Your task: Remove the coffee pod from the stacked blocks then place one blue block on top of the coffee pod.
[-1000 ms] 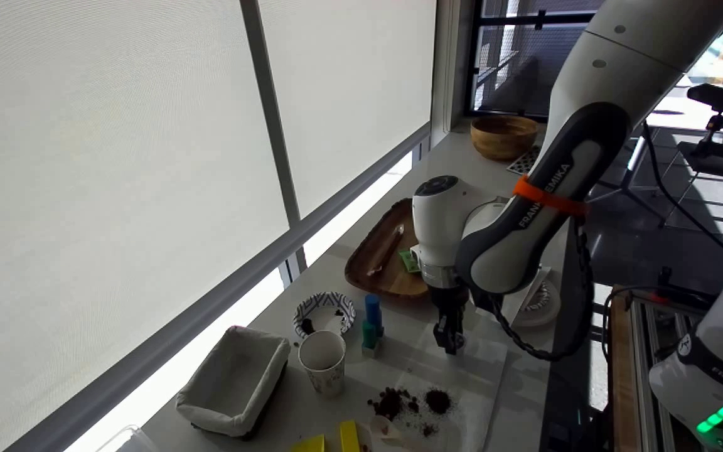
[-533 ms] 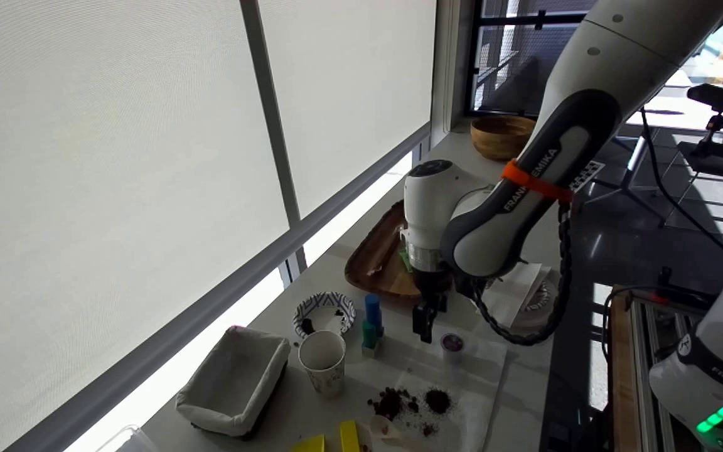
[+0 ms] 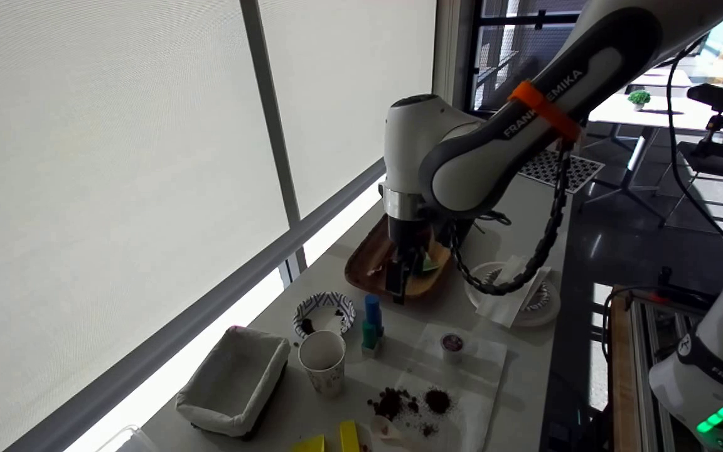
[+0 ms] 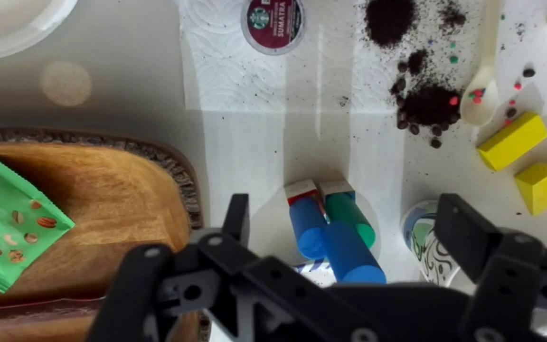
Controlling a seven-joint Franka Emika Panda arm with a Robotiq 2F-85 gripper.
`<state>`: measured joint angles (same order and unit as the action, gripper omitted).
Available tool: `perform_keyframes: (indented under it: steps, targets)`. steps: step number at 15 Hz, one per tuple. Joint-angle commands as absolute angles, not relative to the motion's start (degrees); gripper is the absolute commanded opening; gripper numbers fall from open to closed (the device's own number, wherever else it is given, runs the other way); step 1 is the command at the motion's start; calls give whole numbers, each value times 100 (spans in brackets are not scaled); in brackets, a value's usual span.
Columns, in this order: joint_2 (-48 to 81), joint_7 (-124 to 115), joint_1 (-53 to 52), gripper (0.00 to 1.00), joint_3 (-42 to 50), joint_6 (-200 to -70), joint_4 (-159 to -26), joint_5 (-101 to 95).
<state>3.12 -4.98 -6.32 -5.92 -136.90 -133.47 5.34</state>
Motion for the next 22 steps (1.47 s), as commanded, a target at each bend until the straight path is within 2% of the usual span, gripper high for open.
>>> perform_keyframes:
  steps: [1,9,13,14,15,16,17,22]
  targets:
    - [746,-371,-658,100,-643,-13364,-12766,589]
    - [1587,-307,-759,100,-745,-13376,-11941,470]
    - [1807,-439,-827,84,-681,-13455,-11732,248]
    - [1842,-476,-843,77,-665,-13470,-11693,178]
    - [1880,-511,-859,80,-649,-13472,-11650,101]
    - [1912,-526,-869,77,-637,-13472,-11616,42]
    - [1944,-549,-883,77,-624,-13477,-11577,-13]
    - [2033,-639,-914,66,-588,-13443,-11457,-177]
